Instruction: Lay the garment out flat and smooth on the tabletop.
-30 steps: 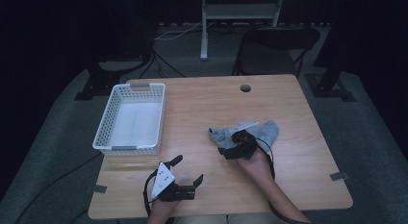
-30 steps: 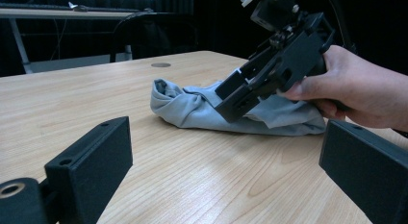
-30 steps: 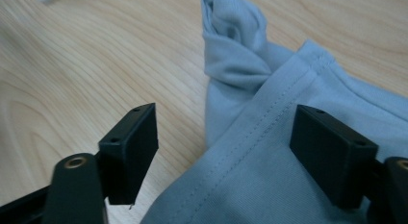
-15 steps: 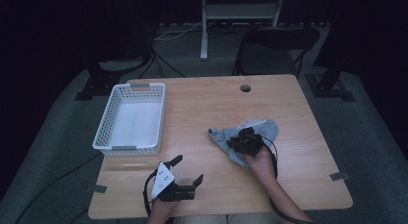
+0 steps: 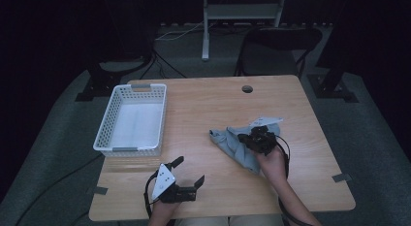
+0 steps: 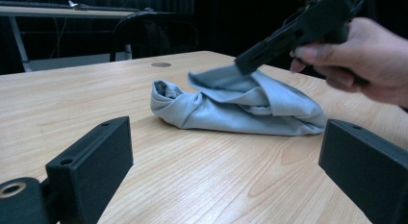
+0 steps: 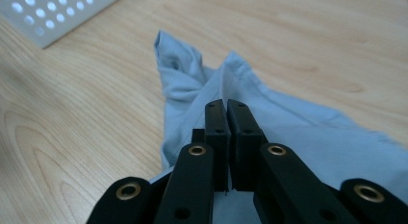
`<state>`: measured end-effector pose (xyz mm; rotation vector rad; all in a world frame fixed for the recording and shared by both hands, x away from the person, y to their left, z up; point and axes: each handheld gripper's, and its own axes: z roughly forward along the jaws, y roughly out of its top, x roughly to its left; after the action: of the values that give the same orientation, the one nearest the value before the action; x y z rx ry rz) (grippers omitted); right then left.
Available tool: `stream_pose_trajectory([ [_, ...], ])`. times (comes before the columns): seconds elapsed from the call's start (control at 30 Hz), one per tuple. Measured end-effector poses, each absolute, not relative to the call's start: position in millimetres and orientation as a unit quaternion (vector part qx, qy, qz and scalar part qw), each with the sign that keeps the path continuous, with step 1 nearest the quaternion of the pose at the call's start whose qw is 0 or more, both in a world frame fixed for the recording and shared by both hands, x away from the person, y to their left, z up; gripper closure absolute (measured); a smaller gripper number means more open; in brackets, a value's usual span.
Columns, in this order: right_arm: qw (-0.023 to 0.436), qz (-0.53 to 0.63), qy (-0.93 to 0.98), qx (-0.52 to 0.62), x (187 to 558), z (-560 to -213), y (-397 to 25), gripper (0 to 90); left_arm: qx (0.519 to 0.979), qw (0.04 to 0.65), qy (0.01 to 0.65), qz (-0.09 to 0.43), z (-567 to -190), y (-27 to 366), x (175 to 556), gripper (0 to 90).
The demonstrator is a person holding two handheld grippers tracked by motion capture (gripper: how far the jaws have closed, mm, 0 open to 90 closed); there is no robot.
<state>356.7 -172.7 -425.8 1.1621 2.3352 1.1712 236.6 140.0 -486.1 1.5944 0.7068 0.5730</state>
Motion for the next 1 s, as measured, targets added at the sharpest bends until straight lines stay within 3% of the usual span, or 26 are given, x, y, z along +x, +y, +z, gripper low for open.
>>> stream_pose_trajectory([
  [0.27, 0.163, 0.422, 0.79, 0.414, 348.5, -402.4, -198.7, 88.0, 0.689, 0.608, 0.306, 0.248, -486.1, 140.2, 236.6, 5.7],
  [0.6, 0.189, 0.44, 0.735, 0.481, 338.7, -395.2, -268.7, 87.9, 0.689, 0.608, 0.307, 0.247, -486.1, 140.5, 236.8, 5.7],
  [1.0, 0.198, 0.417, 0.68, 0.57, 310.9, -425.1, -357.7, 87.8, 0.688, 0.608, 0.309, 0.247, -486.1, 140.5, 236.9, 5.7],
])
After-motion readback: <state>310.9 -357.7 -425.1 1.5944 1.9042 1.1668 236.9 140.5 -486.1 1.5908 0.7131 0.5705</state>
